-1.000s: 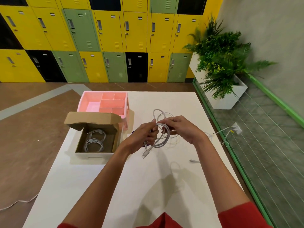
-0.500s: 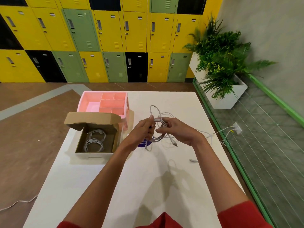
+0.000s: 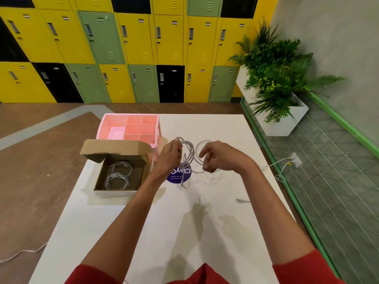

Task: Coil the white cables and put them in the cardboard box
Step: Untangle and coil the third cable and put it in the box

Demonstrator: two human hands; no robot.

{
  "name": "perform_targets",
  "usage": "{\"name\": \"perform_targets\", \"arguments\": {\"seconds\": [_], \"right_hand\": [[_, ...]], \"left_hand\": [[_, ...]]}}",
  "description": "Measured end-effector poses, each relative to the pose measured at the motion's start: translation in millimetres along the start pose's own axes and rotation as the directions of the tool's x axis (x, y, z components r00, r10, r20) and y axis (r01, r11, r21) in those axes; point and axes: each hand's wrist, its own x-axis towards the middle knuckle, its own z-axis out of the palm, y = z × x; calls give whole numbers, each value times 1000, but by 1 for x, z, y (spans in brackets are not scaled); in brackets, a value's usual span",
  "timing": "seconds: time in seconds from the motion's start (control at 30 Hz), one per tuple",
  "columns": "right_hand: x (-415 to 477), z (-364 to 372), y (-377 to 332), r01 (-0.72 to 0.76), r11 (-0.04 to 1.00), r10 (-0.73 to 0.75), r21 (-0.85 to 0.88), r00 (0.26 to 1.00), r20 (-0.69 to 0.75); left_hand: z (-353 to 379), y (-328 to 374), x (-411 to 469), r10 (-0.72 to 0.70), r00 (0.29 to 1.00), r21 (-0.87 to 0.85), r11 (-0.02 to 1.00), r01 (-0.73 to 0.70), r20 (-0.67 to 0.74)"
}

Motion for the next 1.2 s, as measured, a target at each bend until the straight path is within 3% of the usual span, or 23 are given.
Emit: {"name": "perform_targets", "arguments": {"seconds": [0.07,0.13,0.37,0.47,0.6,0.77,1.03,1.2], "right_hand": [[-5,-1,-5,50,996,-40,-77,992,120],[-8,-2,-9,123,986,-109,-115,986,123],[-12,-3,-27,317,934,-305,163,948,-92],[-6,-5,-24,374,911,-324,172,909,-262],[7,-6,-16,406,904,-275,136,794,-542],[13,-15,-5,402,885,-107,235,667,-737],[15,-25,23,355,786,195,505,633,-749],[20,-15,37,305,702,320,643,671,-668]], "left_hand": [[-2,-4,4,7,997,34,999,-4,-72],[-3,-8,6,22,995,75,997,-14,-102],[4,-16,1,40,995,160,987,-24,-96],[6,-19,-1,43,994,223,975,-20,-96],[12,-17,-9,19,997,203,979,-3,-77],[11,-11,-17,19,998,37,999,-21,68],[5,5,-24,21,954,-35,999,-11,298],[15,5,-28,118,965,57,989,-135,232]]}}
